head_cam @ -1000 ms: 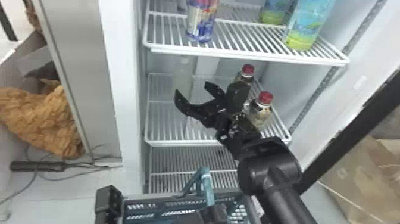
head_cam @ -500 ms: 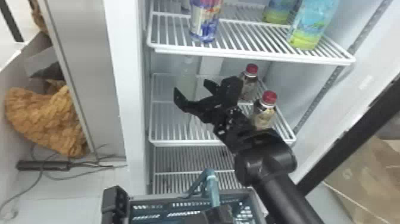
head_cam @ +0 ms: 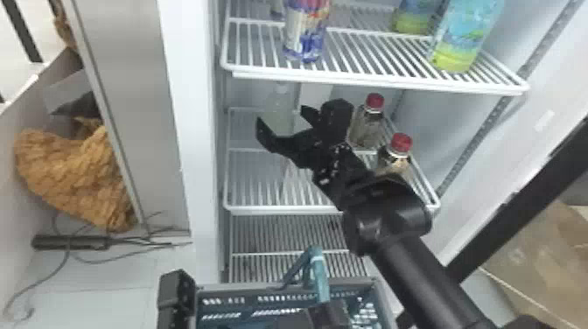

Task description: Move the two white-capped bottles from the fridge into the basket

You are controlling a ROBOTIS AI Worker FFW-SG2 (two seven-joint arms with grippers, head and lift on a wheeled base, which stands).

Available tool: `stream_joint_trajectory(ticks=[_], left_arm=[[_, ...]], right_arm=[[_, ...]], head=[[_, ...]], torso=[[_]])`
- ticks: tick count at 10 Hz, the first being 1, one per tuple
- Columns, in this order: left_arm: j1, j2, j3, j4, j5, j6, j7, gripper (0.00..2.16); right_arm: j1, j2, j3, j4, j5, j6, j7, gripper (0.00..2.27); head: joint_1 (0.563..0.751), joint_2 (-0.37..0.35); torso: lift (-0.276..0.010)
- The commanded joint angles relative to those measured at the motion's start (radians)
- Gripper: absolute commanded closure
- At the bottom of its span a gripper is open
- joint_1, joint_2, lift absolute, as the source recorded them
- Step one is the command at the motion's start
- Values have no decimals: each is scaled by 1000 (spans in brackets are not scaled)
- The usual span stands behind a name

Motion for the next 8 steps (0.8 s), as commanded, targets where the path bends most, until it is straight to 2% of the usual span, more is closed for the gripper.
stream_joint_trajectory(ticks=[1, 3, 5, 6, 8], left_arm=[[-6, 0, -6, 2, 5, -5, 0, 1119], [-6, 0, -8, 7, 7, -7, 0, 1119], [-9, 0, -10, 7, 7, -7, 0, 1119], [-9, 0, -10, 7, 7, -7, 0, 1119], [-6, 0, -10, 7, 9, -12, -2, 1119]], right_arm=[[-23, 2, 22, 39, -19, -15, -10, 33], [-43, 3, 56, 56, -25, -15, -31, 151], [-58, 5, 70, 66, -39, -15, -41, 665], [-58, 5, 70, 64, -37, -18, -42, 751], [-50, 3, 70, 66, -33, -23, -47, 751]], head=[[695, -186], [695, -182], [695, -174], [695, -169], [695, -167]], torso=[[-260], [-260], [-260], [-260], [-260]])
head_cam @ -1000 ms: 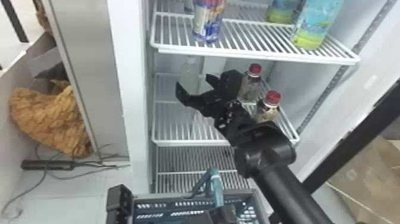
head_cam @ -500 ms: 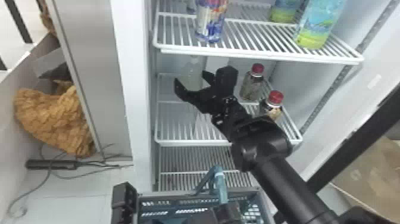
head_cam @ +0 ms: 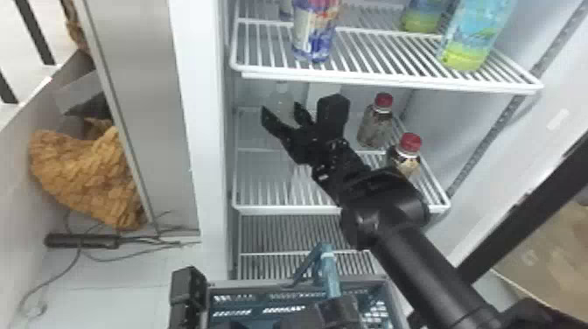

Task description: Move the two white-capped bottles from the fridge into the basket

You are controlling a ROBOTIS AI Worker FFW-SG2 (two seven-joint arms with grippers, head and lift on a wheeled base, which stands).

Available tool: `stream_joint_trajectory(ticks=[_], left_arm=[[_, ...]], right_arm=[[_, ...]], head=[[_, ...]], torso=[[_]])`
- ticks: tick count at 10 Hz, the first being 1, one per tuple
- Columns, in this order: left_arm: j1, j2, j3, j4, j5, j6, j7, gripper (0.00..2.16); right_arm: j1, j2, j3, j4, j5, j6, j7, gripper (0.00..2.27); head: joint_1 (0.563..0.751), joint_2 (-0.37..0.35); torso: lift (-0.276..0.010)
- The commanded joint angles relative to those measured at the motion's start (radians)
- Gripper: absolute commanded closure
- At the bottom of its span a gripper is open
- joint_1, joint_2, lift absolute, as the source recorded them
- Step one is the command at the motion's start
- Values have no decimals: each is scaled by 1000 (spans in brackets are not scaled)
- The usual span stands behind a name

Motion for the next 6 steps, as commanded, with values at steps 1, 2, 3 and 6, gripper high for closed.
stream_joint_trajectory(ticks=[1, 2, 3, 6], left_arm=[[2, 0, 0, 0, 2, -3, 0, 1119], [4, 0, 0, 0, 4, -3, -2, 1119], [7, 0, 2, 0, 8, -6, -3, 1119], [19, 0, 8, 0, 8, -10, -5, 1119]], right_arm=[[8, 0, 0, -2, 1, -3, -7, 751], [16, 0, 0, -19, 5, -12, -8, 751], [45, 0, -38, -80, 51, -17, -8, 751], [173, -5, -173, -287, 105, -10, 1, 751]], head=[[695, -168], [695, -169], [695, -168], [695, -186]], torso=[[-260], [-260], [-260], [-260]])
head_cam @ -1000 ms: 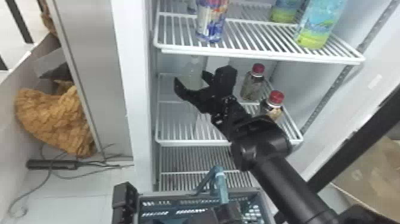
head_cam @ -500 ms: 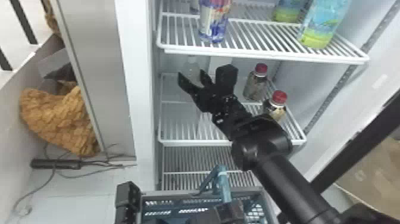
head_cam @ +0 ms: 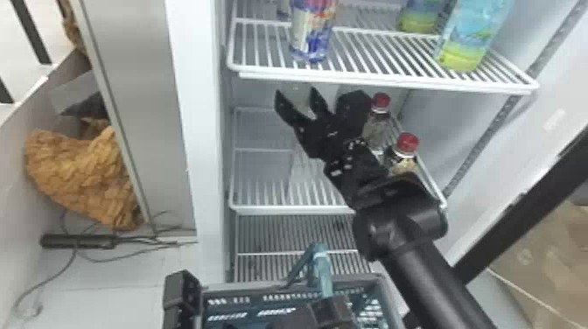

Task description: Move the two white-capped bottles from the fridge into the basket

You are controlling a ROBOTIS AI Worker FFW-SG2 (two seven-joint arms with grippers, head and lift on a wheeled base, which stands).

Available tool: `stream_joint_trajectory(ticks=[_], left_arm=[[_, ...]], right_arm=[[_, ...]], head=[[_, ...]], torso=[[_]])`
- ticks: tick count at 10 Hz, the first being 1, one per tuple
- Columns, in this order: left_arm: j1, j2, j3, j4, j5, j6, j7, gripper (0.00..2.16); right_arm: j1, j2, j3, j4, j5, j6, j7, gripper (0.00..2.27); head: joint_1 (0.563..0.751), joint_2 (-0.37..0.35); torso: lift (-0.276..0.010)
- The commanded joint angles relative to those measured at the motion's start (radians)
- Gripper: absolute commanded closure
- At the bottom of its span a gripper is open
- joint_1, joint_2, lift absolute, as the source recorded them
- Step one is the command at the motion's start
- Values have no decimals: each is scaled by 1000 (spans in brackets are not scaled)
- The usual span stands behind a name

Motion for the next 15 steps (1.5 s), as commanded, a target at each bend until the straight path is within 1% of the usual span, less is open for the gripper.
stream_joint_trajectory(ticks=[1, 5, 7, 9, 12, 15], left_arm=[[5, 2, 1, 0, 0, -1, -1, 1119], [7, 3, 5, 0, 0, -1, -1, 1119], [10, 3, 7, 0, 0, -1, -1, 1119], [12, 3, 9, 0, -2, -1, -3, 1119], [14, 2, 13, 0, -2, -1, -3, 1119], [17, 2, 15, 0, -2, -4, -3, 1119]], right_arm=[[64, 1, -69, -99, 11, 21, 13, 751], [229, 4, -182, -328, 37, 139, 54, 751], [297, 4, -214, -414, 35, 176, 76, 751], [373, 4, -230, -534, 45, 217, 85, 751], [521, 4, -286, -742, 29, 301, 109, 749], [668, 4, -324, -914, -3, 369, 128, 749]], head=[[695, -207], [695, -265], [695, -286], [695, -303], [695, -316], [695, -345]], torso=[[-260], [-260], [-260], [-260], [-260], [-260]])
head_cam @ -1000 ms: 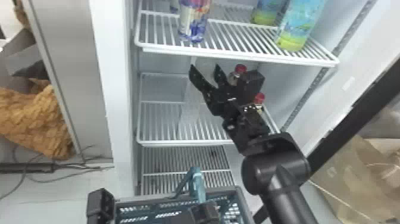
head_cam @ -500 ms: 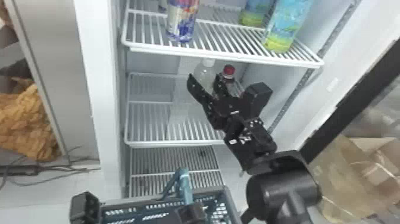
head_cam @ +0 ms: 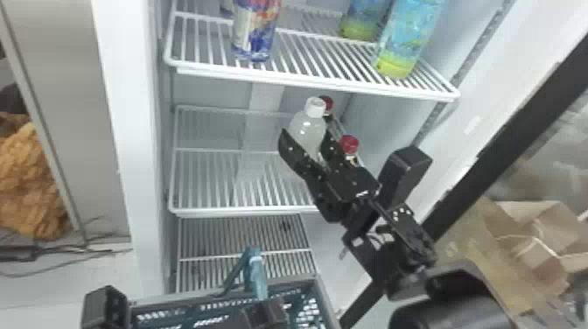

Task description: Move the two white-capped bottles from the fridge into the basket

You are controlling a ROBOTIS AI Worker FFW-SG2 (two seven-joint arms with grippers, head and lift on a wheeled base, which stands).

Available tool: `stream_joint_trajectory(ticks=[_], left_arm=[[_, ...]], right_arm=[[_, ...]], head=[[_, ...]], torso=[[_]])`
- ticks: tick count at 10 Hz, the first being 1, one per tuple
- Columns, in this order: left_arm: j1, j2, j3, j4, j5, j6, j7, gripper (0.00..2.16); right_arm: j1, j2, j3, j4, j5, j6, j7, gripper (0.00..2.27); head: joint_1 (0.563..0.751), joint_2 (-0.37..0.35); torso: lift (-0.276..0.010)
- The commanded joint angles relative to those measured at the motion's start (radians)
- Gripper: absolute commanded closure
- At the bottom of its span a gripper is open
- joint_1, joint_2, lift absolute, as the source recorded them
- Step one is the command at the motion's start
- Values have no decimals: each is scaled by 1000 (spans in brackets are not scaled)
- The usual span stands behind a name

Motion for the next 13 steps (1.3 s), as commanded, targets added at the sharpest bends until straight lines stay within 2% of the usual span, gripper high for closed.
stream_joint_trajectory(ticks=[1, 3, 5, 6, 9, 11, 13], left_arm=[[0, -1, 0, 0, 0, 0, 0, 1119], [0, -1, 2, 0, 0, 0, -2, 1119], [5, -3, 8, 0, 0, 0, -2, 1119], [5, -3, 8, 0, 0, -3, -2, 1119], [5, -3, 8, 0, 0, -3, -3, 1119], [10, -1, 8, -2, 0, -3, -6, 1119], [15, -1, 12, -2, -2, -5, -8, 1119]], right_arm=[[66, 0, -15, -81, -20, 30, 8, 749], [147, 0, -29, -194, -52, 89, 31, 749], [272, 0, -65, -383, -72, 229, 36, 749], [316, 0, -87, -432, -98, 281, 36, 749], [429, 17, -143, -530, -130, 372, 45, 751], [505, 20, -173, -618, -158, 502, 70, 749], [542, 22, -204, -658, -168, 612, 90, 749]], head=[[695, -350], [695, -350], [695, -350], [695, -350], [695, -350], [695, -350], [695, -350]], torso=[[-260], [-260], [-260], [-260], [-260], [-260], [-260]])
